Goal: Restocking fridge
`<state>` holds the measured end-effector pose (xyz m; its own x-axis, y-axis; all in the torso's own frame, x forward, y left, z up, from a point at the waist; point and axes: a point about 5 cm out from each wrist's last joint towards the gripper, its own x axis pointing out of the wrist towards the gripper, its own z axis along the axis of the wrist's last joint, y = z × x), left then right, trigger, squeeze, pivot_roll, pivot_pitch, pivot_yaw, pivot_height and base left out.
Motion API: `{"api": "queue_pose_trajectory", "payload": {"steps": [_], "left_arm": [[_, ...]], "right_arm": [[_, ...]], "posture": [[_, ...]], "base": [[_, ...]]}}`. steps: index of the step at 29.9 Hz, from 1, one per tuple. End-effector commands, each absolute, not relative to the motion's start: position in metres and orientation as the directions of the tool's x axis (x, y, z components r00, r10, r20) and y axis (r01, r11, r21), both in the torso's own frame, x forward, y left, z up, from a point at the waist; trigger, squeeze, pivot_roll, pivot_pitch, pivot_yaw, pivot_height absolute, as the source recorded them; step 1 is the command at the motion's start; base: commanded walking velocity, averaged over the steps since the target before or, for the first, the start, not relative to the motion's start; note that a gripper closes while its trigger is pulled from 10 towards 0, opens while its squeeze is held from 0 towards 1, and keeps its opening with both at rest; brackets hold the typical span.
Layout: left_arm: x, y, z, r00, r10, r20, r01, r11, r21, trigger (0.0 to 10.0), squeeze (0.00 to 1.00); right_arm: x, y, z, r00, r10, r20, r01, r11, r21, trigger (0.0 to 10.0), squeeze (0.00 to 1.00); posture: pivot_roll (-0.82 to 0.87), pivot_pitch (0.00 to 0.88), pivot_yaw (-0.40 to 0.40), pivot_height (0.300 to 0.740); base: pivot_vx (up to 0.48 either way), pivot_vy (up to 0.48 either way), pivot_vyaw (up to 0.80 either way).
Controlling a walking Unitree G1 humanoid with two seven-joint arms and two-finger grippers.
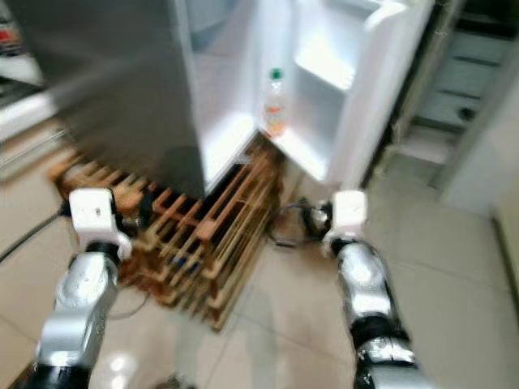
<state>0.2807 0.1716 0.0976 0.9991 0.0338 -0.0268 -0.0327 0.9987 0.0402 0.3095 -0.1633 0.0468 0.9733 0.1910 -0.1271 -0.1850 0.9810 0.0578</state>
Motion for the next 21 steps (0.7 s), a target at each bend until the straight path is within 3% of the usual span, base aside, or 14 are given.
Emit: {"api": "queue_pose_trajectory", "payload": {"steps": [1,4,21], "left_arm": [[0.281,0.171,0.101,0.999,0.035,-0.011,-0.034,0.997,0.067,10.0,0.0],[0.282,0.168,0.103,1.0,0.03,-0.005,-0.029,0.994,0.106,10.0,0.0],[0.291,0.163,0.107,0.997,0.078,-0.022,-0.076,0.993,0.094,10.0,0.0]], "right_arm": [[0.312,-0.163,0.056,0.98,0.183,-0.073,-0.18,0.982,0.049,10.0,0.0],[0.31,-0.162,0.056,0.982,0.175,-0.068,-0.172,0.984,0.054,10.0,0.0],[0.315,-0.173,0.069,0.989,0.14,-0.039,-0.139,0.99,0.038,10.0,0.02]], "posture": [[-0.02,0.0,0.009,0.74],[-0.02,0.0,0.009,0.74],[-0.03,0.0,0.01,0.74]], "base": [[0.0,0.0,0.66],[0.0,0.0,0.67],[0.0,-0.48,0.62]]}}
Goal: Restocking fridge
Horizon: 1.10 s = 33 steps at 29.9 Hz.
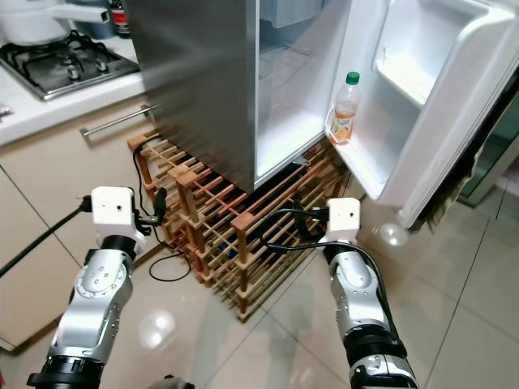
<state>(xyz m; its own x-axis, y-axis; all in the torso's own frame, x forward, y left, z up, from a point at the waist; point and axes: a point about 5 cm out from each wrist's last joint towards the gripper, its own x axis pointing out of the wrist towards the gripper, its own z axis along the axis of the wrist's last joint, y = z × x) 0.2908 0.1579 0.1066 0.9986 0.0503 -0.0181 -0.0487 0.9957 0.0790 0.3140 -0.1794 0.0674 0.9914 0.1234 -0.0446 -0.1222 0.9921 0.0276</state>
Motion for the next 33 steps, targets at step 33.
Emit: {"api": "queue_pose_trajectory", "payload": {"steps": [33], "left_arm": [[0.3,0.169,0.11,0.993,0.115,-0.02,-0.114,0.992,0.061,10.0,0.0]], "right_arm": [[0.333,-0.254,0.086,0.993,-0.065,-0.103,0.052,0.991,-0.12,10.0,0.0]], "posture": [[-0.03,0.0,0.031,0.74]], "base": [[0.009,-0.107,0.17]]}}
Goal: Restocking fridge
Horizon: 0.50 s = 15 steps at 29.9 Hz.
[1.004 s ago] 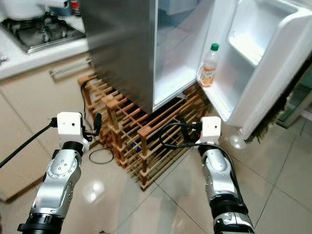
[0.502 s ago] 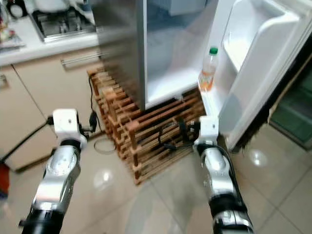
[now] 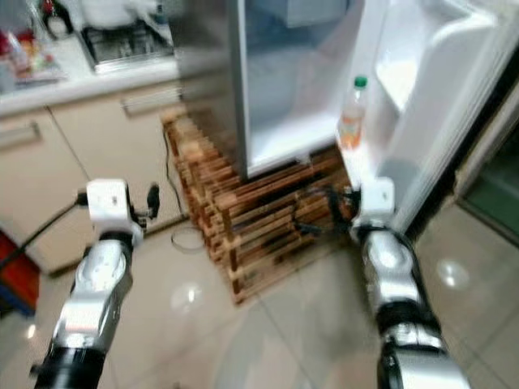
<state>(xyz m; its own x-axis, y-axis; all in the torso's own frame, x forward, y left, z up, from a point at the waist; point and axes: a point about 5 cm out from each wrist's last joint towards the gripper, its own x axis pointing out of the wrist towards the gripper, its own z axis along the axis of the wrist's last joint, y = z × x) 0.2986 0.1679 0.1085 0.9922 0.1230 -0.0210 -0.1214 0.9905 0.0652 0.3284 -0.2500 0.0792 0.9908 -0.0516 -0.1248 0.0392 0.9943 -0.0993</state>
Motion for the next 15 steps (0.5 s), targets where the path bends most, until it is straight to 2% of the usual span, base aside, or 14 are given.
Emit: {"api": "queue_pose_trajectory", "payload": {"steps": [1,5,8,13,14,15], "left_arm": [[0.3,0.169,0.11,0.993,0.114,-0.019,-0.113,0.992,0.062,10.0,0.0],[0.3,0.167,0.11,0.995,0.099,-0.02,-0.098,0.993,0.061,10.0,0.0],[0.3,0.166,0.11,0.996,0.09,-0.021,-0.089,0.995,0.055,10.0,0.0],[0.301,0.162,0.11,0.997,0.071,-0.021,-0.07,0.996,0.049,10.0,0.0],[0.302,0.162,0.111,0.997,0.068,-0.019,-0.067,0.997,0.049,10.0,0.0],[0.302,0.162,0.112,0.998,0.066,-0.016,-0.065,0.997,0.051,10.0,0.0]], "right_arm": [[0.332,-0.259,0.087,0.991,-0.08,-0.107,0.065,0.989,-0.135,10.0,0.0],[0.318,-0.314,0.096,0.934,-0.342,-0.107,0.296,0.904,-0.307,10.0,0.0],[0.311,-0.336,0.105,0.903,-0.424,-0.069,0.376,0.858,-0.35,10.0,0.0],[0.312,-0.33,0.104,0.918,-0.392,-0.055,0.358,0.882,-0.307,10.0,0.0],[0.314,-0.319,0.1,0.935,-0.351,-0.055,0.323,0.905,-0.276,10.0,0.0],[0.319,-0.294,0.091,0.961,-0.271,-0.051,0.257,0.947,-0.191,10.0,0.0]], "posture": [[-0.03,0.0,0.033,0.74],[-0.03,0.0,0.034,0.74],[-0.04,0.0,0.041,0.74],[-0.05,0.0,0.043,0.74],[-0.05,0.0,0.044,0.74],[-0.05,0.0,0.043,0.74]], "base": [[0.0,0.0,0.0],[0.0,0.0,0.0],[0.0,0.0,0.0],[0.0,0.0,0.0],[0.0,0.0,0.0],[0.0,0.0,0.0]]}}
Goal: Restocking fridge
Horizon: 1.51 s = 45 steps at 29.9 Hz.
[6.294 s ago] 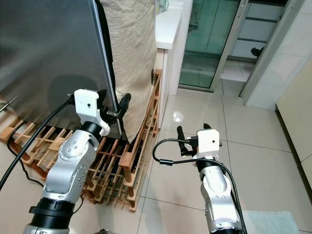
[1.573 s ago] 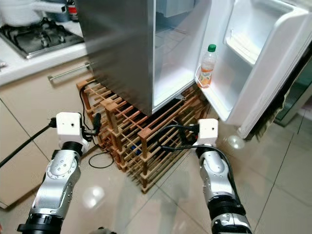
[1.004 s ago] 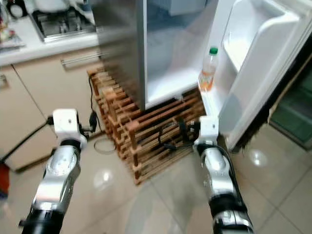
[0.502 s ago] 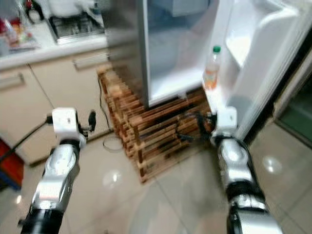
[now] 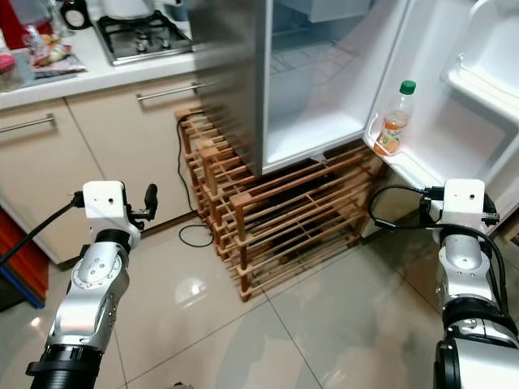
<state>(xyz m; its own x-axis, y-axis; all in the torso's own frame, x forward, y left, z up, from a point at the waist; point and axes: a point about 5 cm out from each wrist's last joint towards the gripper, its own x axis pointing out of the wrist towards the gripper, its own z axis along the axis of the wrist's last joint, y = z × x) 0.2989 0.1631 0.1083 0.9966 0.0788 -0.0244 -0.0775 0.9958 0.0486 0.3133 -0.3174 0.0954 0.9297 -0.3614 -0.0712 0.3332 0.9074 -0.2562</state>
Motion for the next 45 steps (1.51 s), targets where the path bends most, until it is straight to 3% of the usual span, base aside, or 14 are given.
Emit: {"api": "queue_pose_trajectory", "payload": {"steps": [1,5,7,8,9,12,19,33,45], "left_arm": [[0.302,0.162,0.112,0.998,0.066,-0.016,-0.065,0.997,0.051,10.0,0.0],[0.303,0.162,0.111,0.998,0.066,-0.014,-0.065,0.996,0.058,10.0,0.0],[0.303,0.161,0.11,0.998,0.06,-0.013,-0.059,0.996,0.065,10.0,0.0],[0.303,0.161,0.11,0.998,0.06,-0.013,-0.059,0.996,0.065,10.0,0.0],[0.303,0.161,0.11,0.998,0.06,-0.012,-0.06,0.996,0.064,10.0,0.0],[0.303,0.162,0.107,0.998,0.067,-0.016,-0.066,0.996,0.065,10.0,0.0],[0.302,0.16,0.104,0.997,0.075,-0.029,-0.074,0.996,0.041,10.0,0.0],[0.304,0.16,0.112,0.996,0.088,0.032,-0.09,0.994,0.068,10.0,0.0],[0.303,0.165,0.108,0.994,0.108,0.01,-0.109,0.993,0.052,10.0,0.0]], "right_arm": [[0.319,-0.294,0.091,0.961,-0.271,-0.051,0.257,0.947,-0.191,10.0,0.0],[0.322,-0.252,0.076,0.989,-0.132,-0.064,0.124,0.987,-0.105,10.0,0.0],[0.319,-0.19,0.062,0.992,0.108,-0.072,-0.11,0.993,-0.036,10.0,0.0],[0.319,-0.19,0.062,0.992,0.108,-0.072,-0.11,0.993,-0.036,10.0,0.0],[0.316,-0.168,0.061,0.982,0.181,-0.057,-0.181,0.983,-0.001,10.0,0.0],[0.313,-0.144,0.062,0.969,0.245,-0.029,-0.243,0.968,0.057,10.0,0.0],[0.312,-0.139,0.062,0.968,0.249,-0.03,-0.243,0.961,0.136,10.0,0.0],[0.312,-0.134,0.065,0.957,0.288,-0.036,-0.281,0.95,0.135,10.0,0.02],[0.312,-0.138,0.065,0.961,0.273,-0.05,-0.263,0.954,0.142,10.0,0.06]], "posture": [[-0.05,0.0,0.043,0.74],[-0.05,0.0,0.041,0.74],[-0.04,0.0,0.04,0.74],[-0.04,0.0,0.04,0.74],[-0.04,0.0,0.036,0.74],[-0.04,0.0,0.032,0.74],[-0.03,0.0,0.021,0.74],[-0.02,0.0,0.007,0.74],[-0.02,0.0,0.012,0.74]], "base": [[0.0,0.0,0.0],[0.0,0.0,0.0],[0.0,0.0,0.66],[0.0,0.0,0.63],[0.0,0.0,0.62],[0.0,0.0,0.56],[0.0,0.0,0.55],[0.0,0.0,0.5],[0.431,0.0,0.46]]}}
